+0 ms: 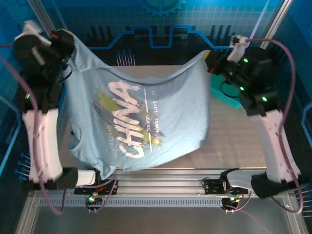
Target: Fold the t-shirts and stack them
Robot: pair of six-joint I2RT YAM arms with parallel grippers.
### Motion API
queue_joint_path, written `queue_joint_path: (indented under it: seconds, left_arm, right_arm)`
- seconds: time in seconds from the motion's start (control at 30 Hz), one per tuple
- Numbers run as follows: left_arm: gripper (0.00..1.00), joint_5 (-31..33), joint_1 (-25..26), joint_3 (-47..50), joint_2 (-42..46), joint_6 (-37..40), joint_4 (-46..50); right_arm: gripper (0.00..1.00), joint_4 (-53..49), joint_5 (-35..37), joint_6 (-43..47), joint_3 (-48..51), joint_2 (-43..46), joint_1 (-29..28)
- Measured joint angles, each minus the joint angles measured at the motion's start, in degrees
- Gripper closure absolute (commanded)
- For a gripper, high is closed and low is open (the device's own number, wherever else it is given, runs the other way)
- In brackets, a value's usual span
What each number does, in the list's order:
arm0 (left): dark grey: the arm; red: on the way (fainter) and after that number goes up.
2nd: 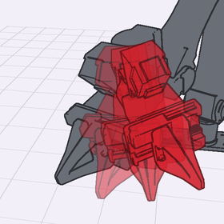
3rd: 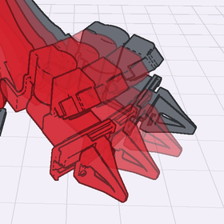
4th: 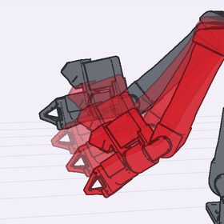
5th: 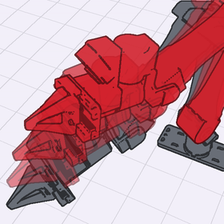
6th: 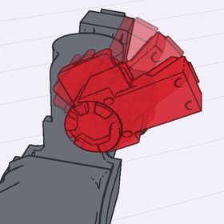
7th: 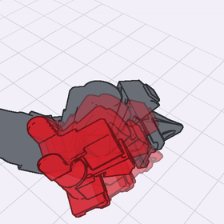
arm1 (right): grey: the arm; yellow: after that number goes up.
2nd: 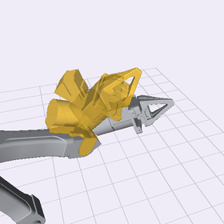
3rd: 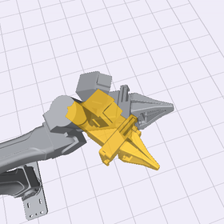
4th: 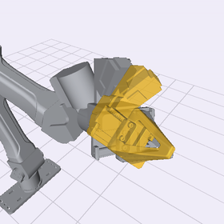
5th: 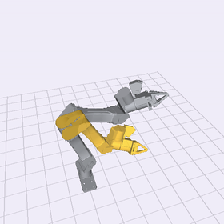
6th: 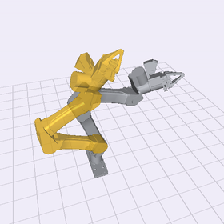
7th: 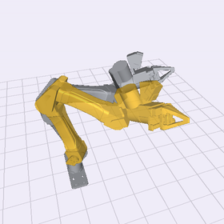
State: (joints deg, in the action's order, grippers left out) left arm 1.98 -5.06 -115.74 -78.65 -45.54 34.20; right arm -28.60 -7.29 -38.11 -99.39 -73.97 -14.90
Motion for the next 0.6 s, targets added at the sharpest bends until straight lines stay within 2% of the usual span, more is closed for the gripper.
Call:
queue_joint_path:
  seconds: [0.17,0.37,0.47,0.6]
  left_arm:
    - [1.00,-9.4,-6.3,-3.4,-13.9,-3.2,-0.2]
    - [1.00,-17.2,-10.7,-25.3,-25.2,-6.8,-0.5]
    - [1.00,-19.5,-12.0,-34.0,-25.2,-8.7,-2.6]
    - [1.00,-20.7,-12.9,-35.4,-20.0,-10.4,-5.8]
  right_arm:
    - [1.00,2.0,-2.2,-1.5,-5.4,-11.7,0.8]
    - [1.00,3.4,-3.7,-3.1,-17.6,-19.7,3.1]
    - [1.00,3.8,-3.9,-3.9,-23.7,-21.3,4.9]
    - [1.00,4.1,-4.7,-5.4,-30.7,-22.8,7.8]
